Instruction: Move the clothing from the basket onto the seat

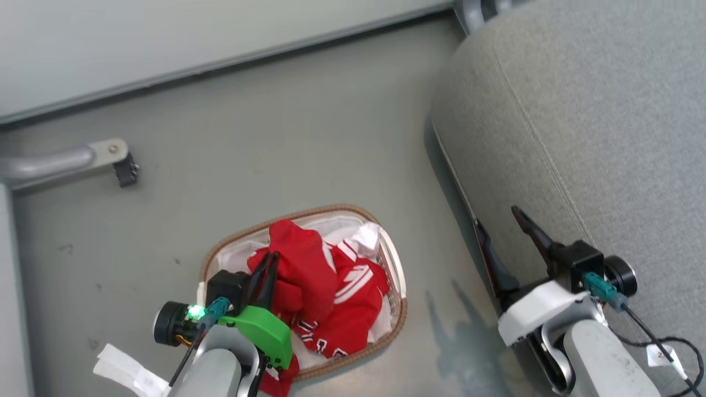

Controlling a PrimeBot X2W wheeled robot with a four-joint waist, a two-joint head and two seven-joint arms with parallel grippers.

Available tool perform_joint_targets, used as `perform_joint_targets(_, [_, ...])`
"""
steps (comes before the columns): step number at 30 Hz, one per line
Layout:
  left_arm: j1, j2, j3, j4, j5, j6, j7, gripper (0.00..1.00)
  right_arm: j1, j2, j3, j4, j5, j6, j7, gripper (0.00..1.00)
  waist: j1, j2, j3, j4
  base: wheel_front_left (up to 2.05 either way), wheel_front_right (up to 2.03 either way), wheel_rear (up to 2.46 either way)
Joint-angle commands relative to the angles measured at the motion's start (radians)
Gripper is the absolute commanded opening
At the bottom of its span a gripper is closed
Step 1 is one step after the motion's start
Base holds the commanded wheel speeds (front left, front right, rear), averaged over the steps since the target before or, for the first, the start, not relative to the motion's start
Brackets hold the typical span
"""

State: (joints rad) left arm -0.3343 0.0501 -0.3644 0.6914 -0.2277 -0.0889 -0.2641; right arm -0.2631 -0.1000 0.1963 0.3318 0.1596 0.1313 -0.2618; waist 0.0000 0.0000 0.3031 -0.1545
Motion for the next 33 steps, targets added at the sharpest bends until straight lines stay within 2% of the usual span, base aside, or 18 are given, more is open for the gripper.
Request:
perform_joint_targets(1, [0.023,0.002,0.008,-0.031,-0.003,0.002,-0.001,0.00,0.025,-0.003,-0.006,0.005,0.007,-0.001,-0.005,1.00,0.0000,0.0000,-0.098,0.061,0.00,0.00,0.00])
perform_joint_targets(9, [0.038,0.002,0.038,-0.261,-0.026,-0.011,-0.001,0.00,0.089,0.000,-0.010,0.023,0.006,-0.001,-0.005,1.00,0.0000,0.0000,-0.191,0.082,0.00,0.00,0.00])
perform_joint_targets(20, [-0.032,0.002,0.044,-0.407,-0.031,-0.009,-0.001,0.00,0.149,0.016,-0.001,0.046,-0.002,-0.001,-0.005,1.00,0.0000,0.0000,-0.255,0.091,0.00,0.00,0.00])
perform_joint_targets(26, [-0.051,0.002,0.018,-0.441,-0.045,-0.009,-0.001,0.00,0.163,0.011,0.069,0.060,-0.008,-0.001,-0.005,1.00,0.0000,0.0000,-0.266,0.107,0.00,0.00,0.00])
perform_joint_targets(33, [-0.042,0.002,-0.033,-0.461,-0.061,0.006,-0.001,0.00,0.127,0.013,0.221,0.058,-0.001,-0.001,-0.005,1.00,0.0000,0.0000,-0.265,0.142,0.00,0.00,0.00])
